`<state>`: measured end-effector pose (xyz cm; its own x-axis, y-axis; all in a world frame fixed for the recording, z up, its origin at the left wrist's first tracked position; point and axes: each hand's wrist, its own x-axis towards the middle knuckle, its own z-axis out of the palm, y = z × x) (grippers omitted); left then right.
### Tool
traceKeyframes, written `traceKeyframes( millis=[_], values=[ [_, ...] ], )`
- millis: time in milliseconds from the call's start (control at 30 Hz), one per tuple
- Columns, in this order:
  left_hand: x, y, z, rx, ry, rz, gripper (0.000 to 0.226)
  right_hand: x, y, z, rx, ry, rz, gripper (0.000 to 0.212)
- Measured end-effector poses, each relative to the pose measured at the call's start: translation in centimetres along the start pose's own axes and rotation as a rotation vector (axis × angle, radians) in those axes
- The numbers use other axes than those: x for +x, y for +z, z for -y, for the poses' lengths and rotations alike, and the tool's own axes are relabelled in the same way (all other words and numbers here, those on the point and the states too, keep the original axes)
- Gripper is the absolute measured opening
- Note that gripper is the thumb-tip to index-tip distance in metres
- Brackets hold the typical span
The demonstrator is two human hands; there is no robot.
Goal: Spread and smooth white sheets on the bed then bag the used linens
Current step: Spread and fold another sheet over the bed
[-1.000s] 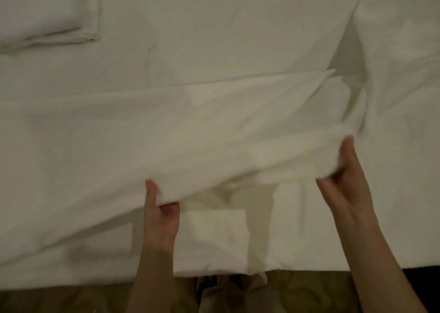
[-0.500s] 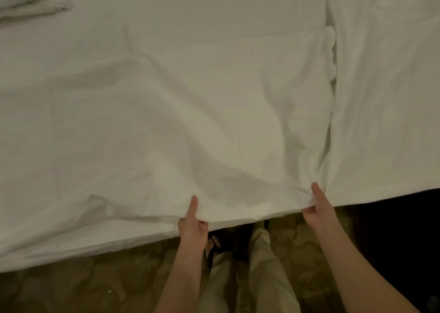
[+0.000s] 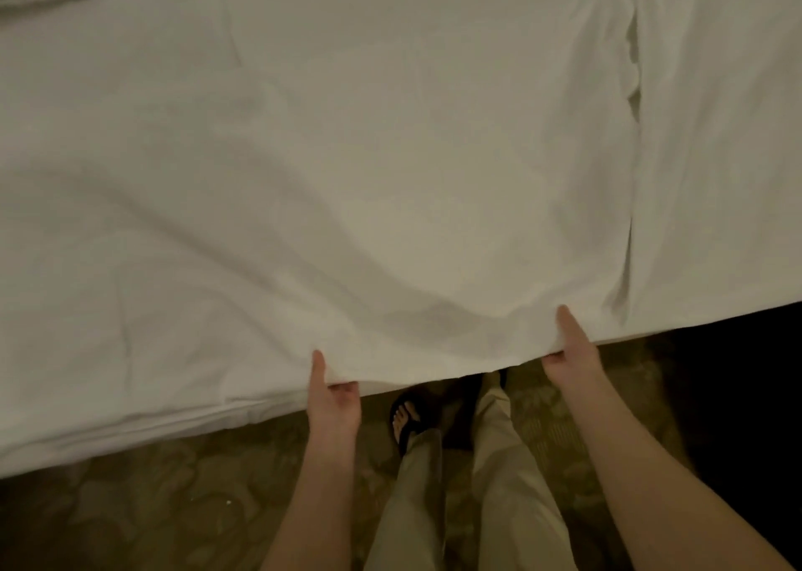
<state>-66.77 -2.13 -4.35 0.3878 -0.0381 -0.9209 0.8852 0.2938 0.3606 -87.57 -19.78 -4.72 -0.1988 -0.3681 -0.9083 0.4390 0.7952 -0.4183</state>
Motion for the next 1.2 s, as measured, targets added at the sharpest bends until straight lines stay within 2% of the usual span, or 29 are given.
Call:
traceKeyframes(
  millis=[133, 233, 300, 367, 500, 600, 700, 833, 933, 1033, 1200],
  values=[
    [0.8, -1.2, -3.7, -0.089, 0.081, -0.015, 0.037, -1.6, 1.5, -3.3, -0.02, 0.048, 0.053, 0.023],
    [1.3, -3.1, -5.3, -0.051, 0.122, -0.071, 0.044, -1.9, 1.0, -3.7, 0.051, -0.023, 0.081, 0.029],
    [1.9, -4.5, -5.1, -0.023, 0.087, -0.144, 0.045, -1.6, 0.3, -4.0, 0.028, -0.048, 0.039, 0.023],
    [2.3, -5.2, -4.6, -0.012, 0.017, -0.189, 0.036, -1.3, -0.2, -4.2, -0.026, -0.025, -0.032, 0.011],
    [1.4, -3.5, -1.6, 0.111, -0.144, -0.056, 0.045, -1.1, 0.1, -2.8, -0.049, -0.025, -0.077, 0.012],
    [-1.0, -1.6, 1.8, 0.276, -0.391, 0.032, 0.047, -1.4, 0.2, 0.0, -0.072, -0.064, -0.097, 0.035],
    [-4.3, 1.2, 4.6, 0.52, -0.6, 0.225, 0.041, -1.4, 0.0, 3.3, -0.084, -0.102, -0.109, 0.056],
    [-6.5, 7.9, 7.4, 0.597, -0.491, 0.411, 0.028, 0.3, 0.0, 8.0, -0.095, -0.142, -0.126, 0.069],
    [-6.8, 14.0, 9.4, 0.691, -0.306, 0.449, 0.021, 2.5, 0.6, 11.6, -0.198, -0.181, -0.126, 0.071],
    [-6.3, 19.6, 12.5, 0.85, -0.142, 0.504, 0.018, 5.9, 1.6, 14.9, -0.36, -0.237, -0.029, 0.078],
    [-6.9, 28.1, 20.4, 1.046, -0.006, 0.528, 0.023, 10.2, 3.6, 21.7, -0.445, -0.214, 0.09, 0.061]
  ],
)
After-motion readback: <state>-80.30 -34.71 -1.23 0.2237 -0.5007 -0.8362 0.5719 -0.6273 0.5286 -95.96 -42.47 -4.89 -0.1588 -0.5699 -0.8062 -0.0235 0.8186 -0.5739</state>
